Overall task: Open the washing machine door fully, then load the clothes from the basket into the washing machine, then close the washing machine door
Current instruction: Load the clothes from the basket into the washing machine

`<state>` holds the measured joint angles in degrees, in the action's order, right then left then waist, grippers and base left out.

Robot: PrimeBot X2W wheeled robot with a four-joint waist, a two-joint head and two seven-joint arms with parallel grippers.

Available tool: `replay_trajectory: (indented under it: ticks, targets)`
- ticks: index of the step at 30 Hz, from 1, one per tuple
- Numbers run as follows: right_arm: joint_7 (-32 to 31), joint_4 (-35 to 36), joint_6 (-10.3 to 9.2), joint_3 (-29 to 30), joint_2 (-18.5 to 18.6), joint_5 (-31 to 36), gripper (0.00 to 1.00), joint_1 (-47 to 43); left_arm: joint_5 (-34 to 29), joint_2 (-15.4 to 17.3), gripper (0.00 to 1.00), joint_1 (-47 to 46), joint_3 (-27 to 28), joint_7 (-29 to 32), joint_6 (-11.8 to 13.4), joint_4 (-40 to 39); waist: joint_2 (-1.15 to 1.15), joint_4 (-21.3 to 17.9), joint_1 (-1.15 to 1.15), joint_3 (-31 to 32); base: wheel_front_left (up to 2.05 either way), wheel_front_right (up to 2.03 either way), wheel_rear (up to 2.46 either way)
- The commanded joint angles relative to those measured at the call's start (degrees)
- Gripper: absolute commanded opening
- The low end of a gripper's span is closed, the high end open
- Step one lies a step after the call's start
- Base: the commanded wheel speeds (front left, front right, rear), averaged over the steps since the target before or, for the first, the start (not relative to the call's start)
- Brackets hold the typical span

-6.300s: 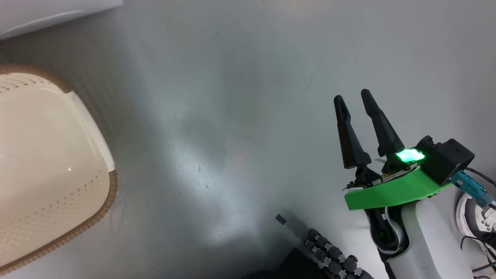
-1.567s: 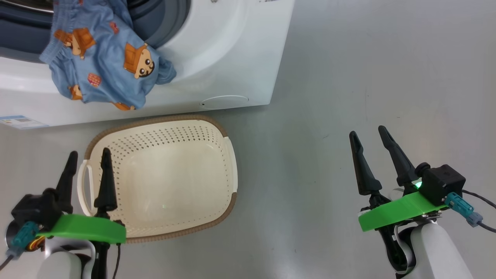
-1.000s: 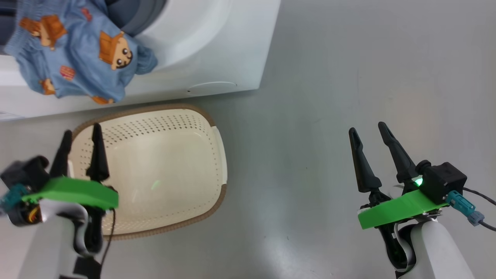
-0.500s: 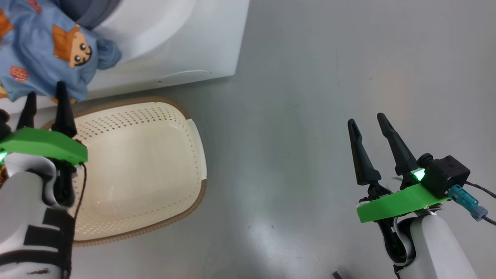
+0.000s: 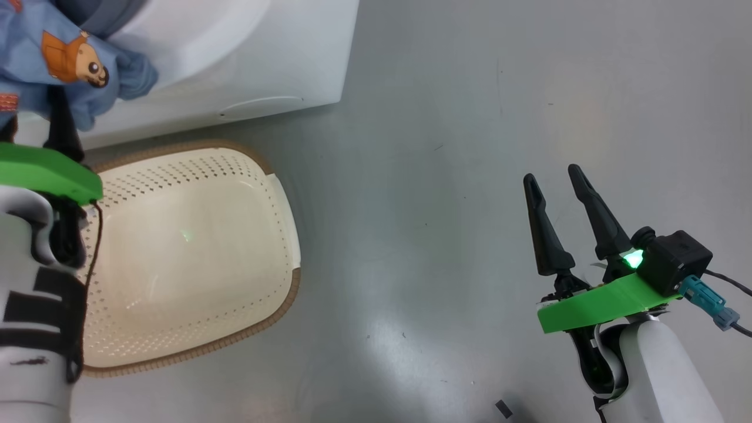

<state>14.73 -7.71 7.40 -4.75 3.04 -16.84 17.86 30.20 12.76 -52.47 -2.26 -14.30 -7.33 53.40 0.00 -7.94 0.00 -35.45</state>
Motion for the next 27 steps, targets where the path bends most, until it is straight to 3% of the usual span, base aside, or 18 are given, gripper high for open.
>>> replay_trajectory:
  ticks: [1,12,13,15,27]
  targets:
    - [0.3,1.5,0.09,-1.4,-0.2,-0.4,1.0,-0.2,0.4,2.9,1.0,-0.7,0.9,-0.6,-0.2,-0.5,0.0,-0.1,0.0,-0.1,0.0,0.0,0.0]
    - [0.3,1.1,0.09,-1.9,-0.2,-0.6,1.0,0.0,1.4,4.0,1.0,-4.4,-0.5,-0.7,-0.2,2.8,0.0,-1.1,0.0,-0.1,0.0,0.0,0.0]
    - [0.3,1.1,0.09,-1.9,-0.2,-0.6,1.0,0.0,1.6,4.0,0.91,-4.4,-0.7,-0.7,-0.2,2.9,0.0,-1.1,0.0,0.0,0.0,0.0,0.0]
    - [0.3,1.0,0.09,-2.0,-0.2,-0.5,1.0,-0.1,2.0,3.9,0.0,-4.5,-1.1,-0.7,-0.2,2.9,0.0,-1.2,0.0,0.1,0.0,0.0,0.0]
    - [0.3,0.3,0.09,-2.0,-0.2,-0.3,1.0,-0.4,2.1,4.4,0.0,0.3,-3.0,-0.7,-0.2,-4.1,0.0,-0.2,0.0,2.1,0.0,0.0,0.0]
